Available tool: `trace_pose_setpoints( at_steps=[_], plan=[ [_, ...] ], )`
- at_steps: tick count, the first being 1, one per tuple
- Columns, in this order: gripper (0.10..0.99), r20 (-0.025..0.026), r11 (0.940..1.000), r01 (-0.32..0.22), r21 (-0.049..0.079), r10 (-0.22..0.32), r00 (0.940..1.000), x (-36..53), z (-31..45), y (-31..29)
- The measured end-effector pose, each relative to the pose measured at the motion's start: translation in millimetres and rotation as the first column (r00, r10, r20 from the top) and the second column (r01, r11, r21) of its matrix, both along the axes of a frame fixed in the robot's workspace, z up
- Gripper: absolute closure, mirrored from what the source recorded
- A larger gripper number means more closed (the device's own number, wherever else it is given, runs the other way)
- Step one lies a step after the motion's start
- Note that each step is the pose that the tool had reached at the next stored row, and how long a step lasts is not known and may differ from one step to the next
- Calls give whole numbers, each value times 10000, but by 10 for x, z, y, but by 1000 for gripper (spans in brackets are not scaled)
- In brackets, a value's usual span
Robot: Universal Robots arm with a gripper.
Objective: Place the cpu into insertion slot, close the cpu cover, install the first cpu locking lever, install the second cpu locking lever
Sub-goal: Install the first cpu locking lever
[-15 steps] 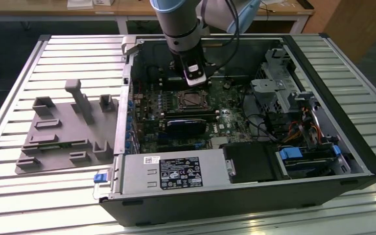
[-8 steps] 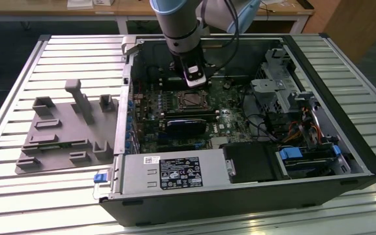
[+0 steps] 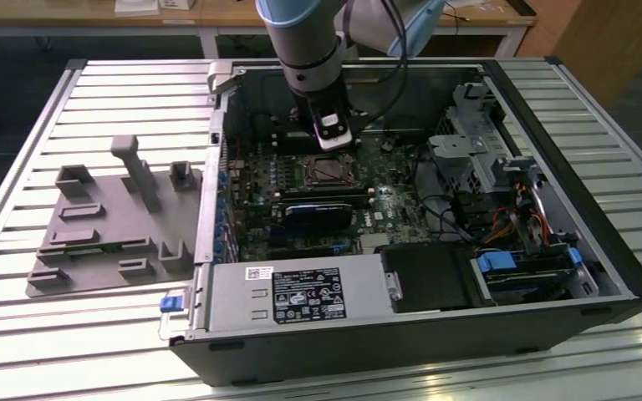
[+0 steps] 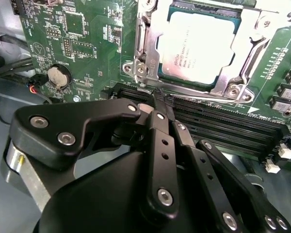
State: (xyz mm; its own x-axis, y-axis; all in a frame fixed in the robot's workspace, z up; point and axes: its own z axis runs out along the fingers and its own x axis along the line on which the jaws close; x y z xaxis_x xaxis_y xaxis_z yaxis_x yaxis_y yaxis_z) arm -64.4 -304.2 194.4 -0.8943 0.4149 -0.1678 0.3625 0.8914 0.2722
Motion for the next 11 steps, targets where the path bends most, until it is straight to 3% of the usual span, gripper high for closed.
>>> trace_pose_setpoints(
  at_steps=[11],
  plan=[
    [984,0,10000,-65,-47,65,10000,0,-22,-24]
  ],
)
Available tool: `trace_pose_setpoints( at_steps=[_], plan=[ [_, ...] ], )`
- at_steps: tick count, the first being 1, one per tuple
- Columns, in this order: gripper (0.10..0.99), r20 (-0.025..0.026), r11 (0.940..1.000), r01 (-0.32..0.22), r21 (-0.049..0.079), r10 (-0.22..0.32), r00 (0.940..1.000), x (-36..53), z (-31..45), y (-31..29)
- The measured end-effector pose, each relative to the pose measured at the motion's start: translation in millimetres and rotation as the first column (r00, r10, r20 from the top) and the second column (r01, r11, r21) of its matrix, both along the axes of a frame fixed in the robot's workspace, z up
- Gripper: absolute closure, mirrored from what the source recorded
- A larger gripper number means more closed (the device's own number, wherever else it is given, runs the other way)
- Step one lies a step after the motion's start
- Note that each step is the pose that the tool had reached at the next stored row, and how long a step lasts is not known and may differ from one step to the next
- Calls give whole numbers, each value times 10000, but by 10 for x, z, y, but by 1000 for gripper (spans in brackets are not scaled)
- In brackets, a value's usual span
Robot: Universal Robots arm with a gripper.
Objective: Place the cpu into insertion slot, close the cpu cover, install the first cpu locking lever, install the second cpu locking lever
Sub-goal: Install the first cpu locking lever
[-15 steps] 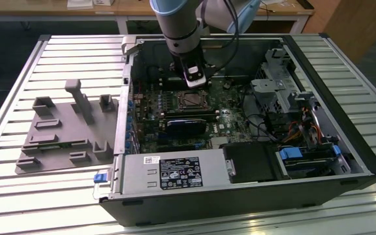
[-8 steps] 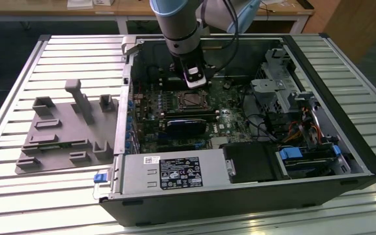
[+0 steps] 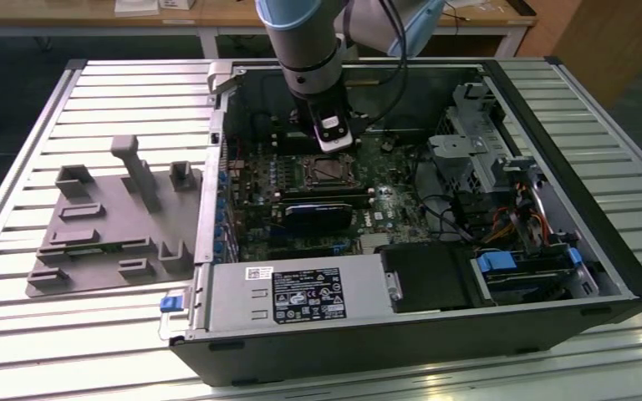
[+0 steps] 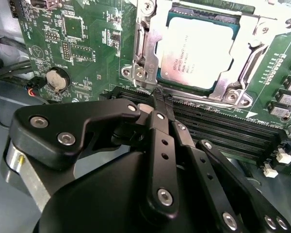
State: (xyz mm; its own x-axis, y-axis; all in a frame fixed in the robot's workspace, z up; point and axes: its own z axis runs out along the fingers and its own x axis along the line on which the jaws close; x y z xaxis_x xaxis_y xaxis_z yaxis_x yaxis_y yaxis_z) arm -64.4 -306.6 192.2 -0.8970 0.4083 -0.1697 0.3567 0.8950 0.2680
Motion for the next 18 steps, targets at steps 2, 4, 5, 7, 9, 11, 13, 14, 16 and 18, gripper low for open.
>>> trace_pose_setpoints(
  at_steps=[2,4,5,7,9,11,13,14,16,18],
  plan=[
    [984,-1,10000,-13,-12,13,10000,-1,-4,-3],
    [984,0,10000,-26,-19,26,10000,0,-11,-6],
    [984,0,10000,-33,-22,33,10000,0,-13,-7],
    [984,0,10000,-43,-29,43,10000,0,-17,-10],
    [984,0,10000,-49,-30,49,10000,0,-20,-11],
    [984,0,10000,-54,-28,54,10000,0,-21,-12],
    [984,1,10000,-55,-28,55,10000,0,-22,-13],
    [984,0,10000,-58,-25,58,10000,0,-22,-13],
    [984,0,10000,-58,-7,58,10000,0,-22,-13],
    [984,1,10000,-57,1,57,10000,1,-22,-13]
  ],
)
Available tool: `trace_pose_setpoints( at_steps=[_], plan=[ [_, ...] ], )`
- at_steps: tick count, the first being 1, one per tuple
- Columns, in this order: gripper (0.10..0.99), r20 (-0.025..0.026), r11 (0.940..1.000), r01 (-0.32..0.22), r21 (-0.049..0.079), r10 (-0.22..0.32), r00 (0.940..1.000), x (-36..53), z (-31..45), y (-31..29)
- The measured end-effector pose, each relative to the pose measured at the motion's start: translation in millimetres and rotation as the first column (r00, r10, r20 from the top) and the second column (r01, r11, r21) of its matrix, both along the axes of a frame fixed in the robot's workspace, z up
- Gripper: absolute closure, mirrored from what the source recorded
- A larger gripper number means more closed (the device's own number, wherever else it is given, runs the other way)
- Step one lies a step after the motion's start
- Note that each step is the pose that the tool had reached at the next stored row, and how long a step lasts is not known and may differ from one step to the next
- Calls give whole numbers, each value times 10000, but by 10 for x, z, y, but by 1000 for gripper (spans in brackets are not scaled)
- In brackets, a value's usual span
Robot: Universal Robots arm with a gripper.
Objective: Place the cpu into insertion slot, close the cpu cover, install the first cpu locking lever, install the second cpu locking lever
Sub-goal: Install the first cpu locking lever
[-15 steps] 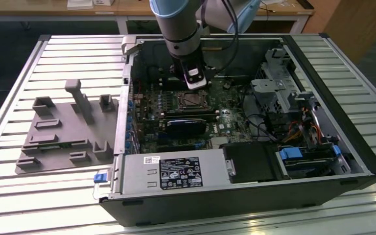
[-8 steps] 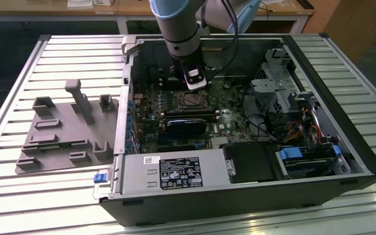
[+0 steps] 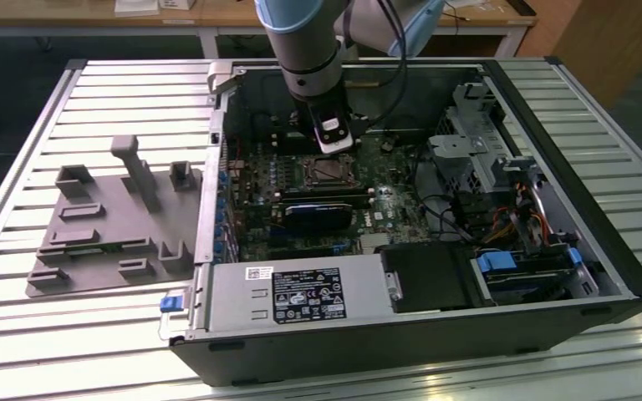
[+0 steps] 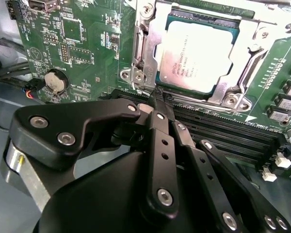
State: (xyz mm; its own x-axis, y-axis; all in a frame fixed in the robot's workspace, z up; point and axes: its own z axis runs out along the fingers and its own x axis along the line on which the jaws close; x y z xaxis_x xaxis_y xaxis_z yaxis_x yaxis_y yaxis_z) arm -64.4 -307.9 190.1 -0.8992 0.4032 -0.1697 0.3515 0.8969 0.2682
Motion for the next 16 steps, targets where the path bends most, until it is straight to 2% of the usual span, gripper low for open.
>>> trace_pose_setpoints(
  at_steps=[6,12,14,16],
  plan=[
    [984,0,10000,-2,-37,2,10000,1,17,-1],
    [984,-1,10000,0,-83,0,10000,0,75,0],
    [984,3,9998,1,-192,-1,10000,1,94,1],
    [984,-1,9993,-1,-366,1,10000,1,114,0]
  ],
)
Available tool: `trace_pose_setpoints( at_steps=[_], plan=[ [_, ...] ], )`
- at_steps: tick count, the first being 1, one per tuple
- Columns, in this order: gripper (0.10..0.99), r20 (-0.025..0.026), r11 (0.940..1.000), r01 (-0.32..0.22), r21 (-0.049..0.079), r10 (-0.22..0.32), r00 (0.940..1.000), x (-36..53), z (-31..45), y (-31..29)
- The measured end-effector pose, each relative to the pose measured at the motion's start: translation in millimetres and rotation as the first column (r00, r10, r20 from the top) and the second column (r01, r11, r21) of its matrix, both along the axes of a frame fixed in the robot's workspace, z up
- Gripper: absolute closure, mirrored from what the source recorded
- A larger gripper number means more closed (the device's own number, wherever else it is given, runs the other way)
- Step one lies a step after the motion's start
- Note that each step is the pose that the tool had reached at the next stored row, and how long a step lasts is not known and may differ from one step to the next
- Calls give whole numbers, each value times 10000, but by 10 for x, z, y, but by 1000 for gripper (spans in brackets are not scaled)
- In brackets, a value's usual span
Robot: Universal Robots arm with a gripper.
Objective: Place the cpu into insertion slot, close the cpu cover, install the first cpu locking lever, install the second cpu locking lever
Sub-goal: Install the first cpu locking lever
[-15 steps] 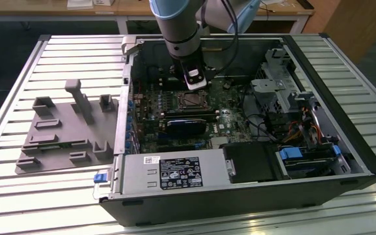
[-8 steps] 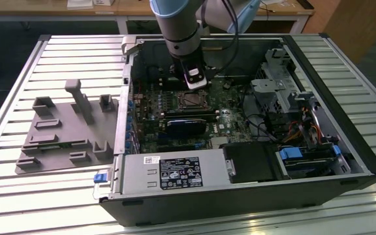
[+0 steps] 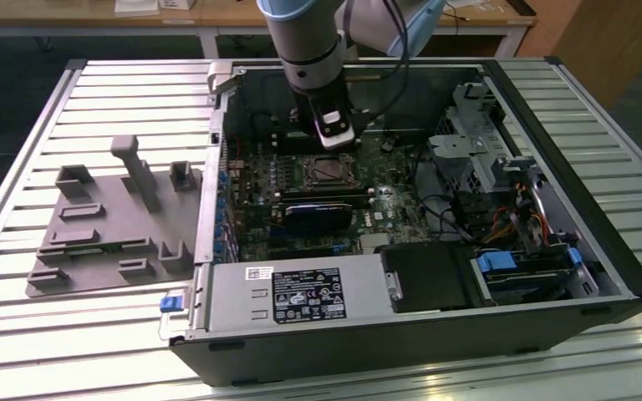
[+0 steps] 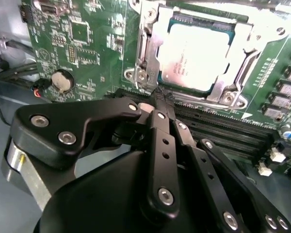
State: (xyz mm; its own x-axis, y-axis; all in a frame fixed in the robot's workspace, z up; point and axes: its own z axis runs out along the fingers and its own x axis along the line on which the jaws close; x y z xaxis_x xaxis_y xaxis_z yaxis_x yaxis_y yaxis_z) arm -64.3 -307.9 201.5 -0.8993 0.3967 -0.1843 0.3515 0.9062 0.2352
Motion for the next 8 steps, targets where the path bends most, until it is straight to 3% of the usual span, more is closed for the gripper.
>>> trace_pose_setpoints(
  at_steps=[6,8],
  plan=[
    [984,0,9969,6,-783,-6,10000,1,48,0],
    [984,0,9957,6,-928,-6,10000,1,65,0]
  ],
)
